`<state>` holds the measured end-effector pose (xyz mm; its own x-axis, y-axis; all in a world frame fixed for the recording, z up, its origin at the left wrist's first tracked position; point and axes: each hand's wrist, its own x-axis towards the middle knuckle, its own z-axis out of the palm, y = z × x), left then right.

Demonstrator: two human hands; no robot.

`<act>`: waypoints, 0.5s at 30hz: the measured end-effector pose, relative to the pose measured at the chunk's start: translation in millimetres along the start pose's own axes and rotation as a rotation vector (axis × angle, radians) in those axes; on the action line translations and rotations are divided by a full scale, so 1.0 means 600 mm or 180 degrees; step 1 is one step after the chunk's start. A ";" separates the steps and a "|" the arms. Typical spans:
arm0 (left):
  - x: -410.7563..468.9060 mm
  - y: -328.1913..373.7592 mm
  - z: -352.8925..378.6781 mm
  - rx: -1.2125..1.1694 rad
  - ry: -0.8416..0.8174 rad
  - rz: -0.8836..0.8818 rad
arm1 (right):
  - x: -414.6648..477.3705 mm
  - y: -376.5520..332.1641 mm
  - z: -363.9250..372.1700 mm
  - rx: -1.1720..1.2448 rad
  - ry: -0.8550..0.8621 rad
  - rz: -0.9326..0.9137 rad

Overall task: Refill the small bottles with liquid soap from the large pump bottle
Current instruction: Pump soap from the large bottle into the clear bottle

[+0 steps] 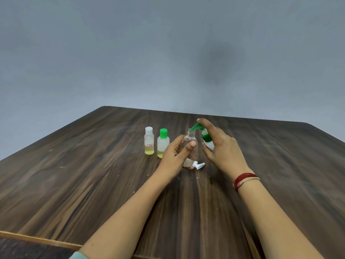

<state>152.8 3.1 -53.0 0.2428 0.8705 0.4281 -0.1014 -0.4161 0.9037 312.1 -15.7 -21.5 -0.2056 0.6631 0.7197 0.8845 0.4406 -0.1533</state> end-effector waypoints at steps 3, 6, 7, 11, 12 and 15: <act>0.000 0.003 0.000 0.0004 -0.0010 -0.0005 | -0.001 -0.001 0.000 0.0276 0.0008 0.0299; 0.000 0.004 0.001 -0.0005 -0.0022 -0.0027 | -0.004 -0.003 0.003 0.0358 0.0051 0.0420; 0.000 0.004 0.000 0.0023 -0.0019 -0.0021 | -0.004 -0.004 0.003 0.0396 0.0086 0.0458; -0.001 0.003 0.005 -0.0020 -0.0053 -0.0005 | -0.005 -0.008 0.003 0.0625 0.0211 0.0651; -0.001 0.000 0.006 -0.0026 -0.0059 -0.0017 | -0.005 -0.008 0.002 0.0742 0.0244 0.0736; -0.002 0.000 0.009 -0.0042 -0.0074 -0.0010 | -0.002 -0.005 -0.001 0.1310 0.0339 0.1086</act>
<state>157.6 0.6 -53.9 0.2654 0.8654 0.4250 -0.1133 -0.4097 0.9052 310.2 -18.0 -21.2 0.1269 0.7544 0.6441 0.6522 0.4258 -0.6272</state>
